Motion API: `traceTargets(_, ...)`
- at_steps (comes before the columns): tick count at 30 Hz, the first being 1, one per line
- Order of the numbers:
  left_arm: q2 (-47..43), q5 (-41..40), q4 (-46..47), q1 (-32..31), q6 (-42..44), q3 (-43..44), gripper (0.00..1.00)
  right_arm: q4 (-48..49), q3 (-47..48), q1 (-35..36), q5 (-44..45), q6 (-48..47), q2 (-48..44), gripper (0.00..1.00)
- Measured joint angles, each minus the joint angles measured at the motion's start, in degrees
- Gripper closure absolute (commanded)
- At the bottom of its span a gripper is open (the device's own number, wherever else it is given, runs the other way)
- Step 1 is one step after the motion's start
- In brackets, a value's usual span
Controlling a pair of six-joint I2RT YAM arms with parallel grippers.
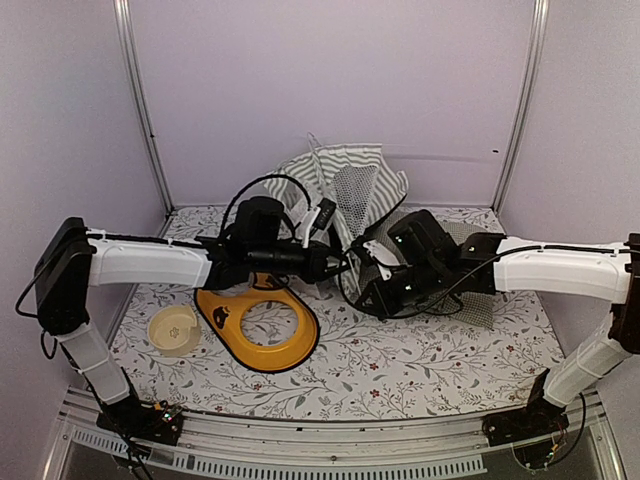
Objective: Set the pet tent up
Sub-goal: Insert the tent pole into the pole socket of the pet tent.
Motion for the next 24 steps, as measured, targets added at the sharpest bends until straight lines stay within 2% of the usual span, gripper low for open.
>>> traceTargets(6, -0.1, 1.8, -0.6, 0.3, 0.0, 1.9, 1.00, 0.0, 0.9, 0.0, 2.3, -1.2, -0.4, 1.00)
traceTargets(15, 0.9, 2.3, -3.5, 0.4, 0.9, 11.2, 1.00, -2.4, 5.5, 0.0, 6.3, -2.1, -5.0, 1.00)
traceTargets(24, 1.3, 3.7, -3.0, 1.9, -2.9, 8.9, 1.00, -2.4, 5.5, 0.0, 6.7, -2.2, -2.7, 1.00)
